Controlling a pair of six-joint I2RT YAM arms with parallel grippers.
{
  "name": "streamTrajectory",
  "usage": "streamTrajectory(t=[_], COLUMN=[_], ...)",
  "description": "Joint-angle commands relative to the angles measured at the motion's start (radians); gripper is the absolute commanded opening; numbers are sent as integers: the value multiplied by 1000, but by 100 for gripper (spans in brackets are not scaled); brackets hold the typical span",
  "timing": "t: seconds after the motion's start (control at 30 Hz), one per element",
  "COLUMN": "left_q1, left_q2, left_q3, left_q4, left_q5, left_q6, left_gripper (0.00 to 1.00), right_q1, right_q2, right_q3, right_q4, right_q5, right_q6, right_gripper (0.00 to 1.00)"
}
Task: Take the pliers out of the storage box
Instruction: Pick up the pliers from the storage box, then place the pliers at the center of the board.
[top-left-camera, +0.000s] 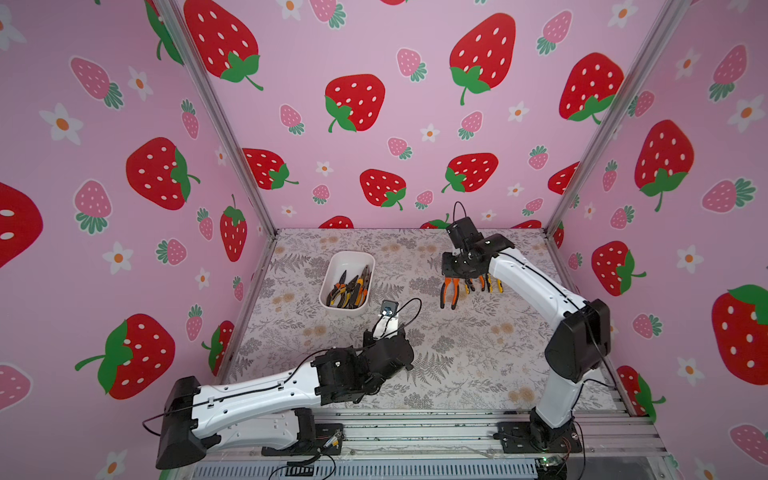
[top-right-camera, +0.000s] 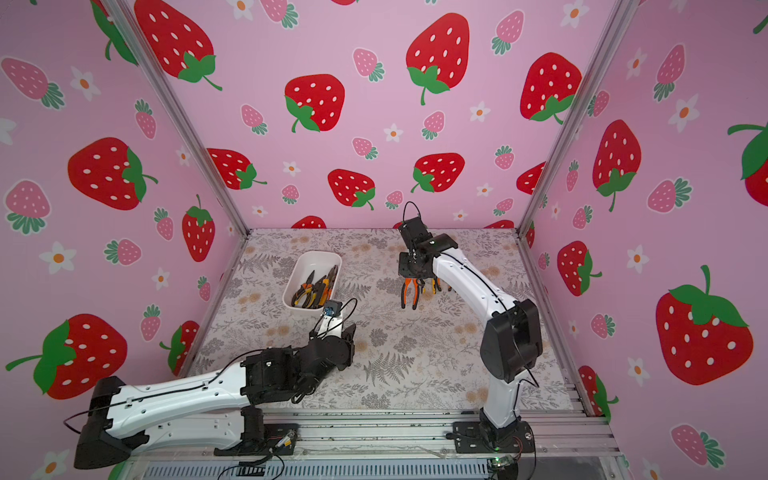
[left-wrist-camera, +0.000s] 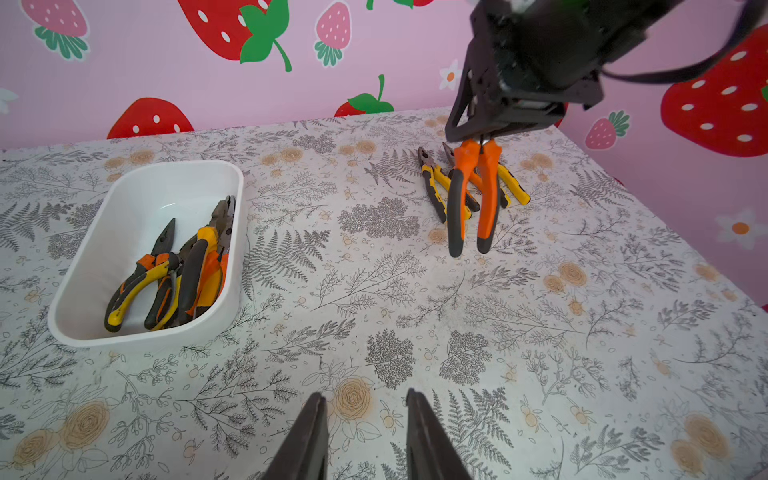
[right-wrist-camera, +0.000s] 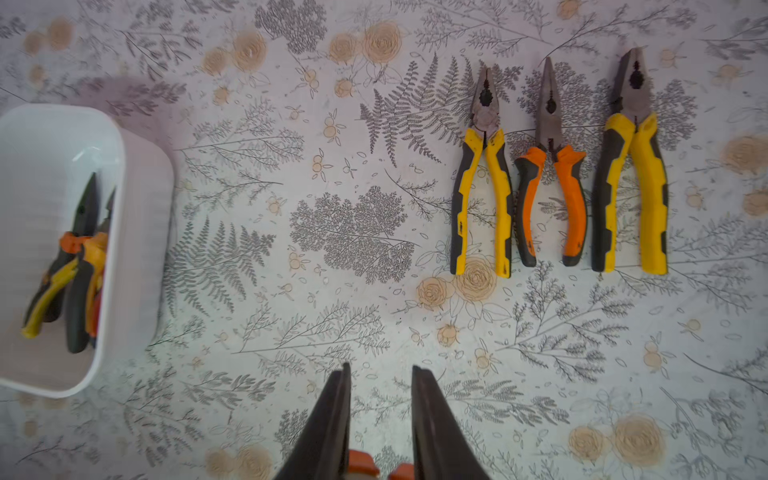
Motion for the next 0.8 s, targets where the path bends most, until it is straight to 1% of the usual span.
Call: streamTrajectory(t=[0.0,0.13,0.23,0.37,0.43,0.6,0.77], left_q1=[0,7,9,11,11,37,87], left_q2=[4,26,53,102,117,105,79], left_q3=[-16,-38,-36,13,27,12,-23], left_q4=[4,49,55,5,-7,0,23], left_q5=[-13,23,31,32,31,56,109], left_q6=[10,21,35,60,70,89,94], left_gripper=[33,32,32,34,35,37,37], right_q1=[-7,-14,-17,-32,-47,-71,-80], right_q2=[47,125,193,289,335,422,499], right_q3=[91,116,167,241,285,378,478], right_q4=[42,108,111,103,92,69,23], right_q5=[-46,-27,-7,6,-12,-23,-19], right_q6=[-99,-128,-153,-174,-170,-167,-177], right_gripper=[0,0,0,0,0,0,0])
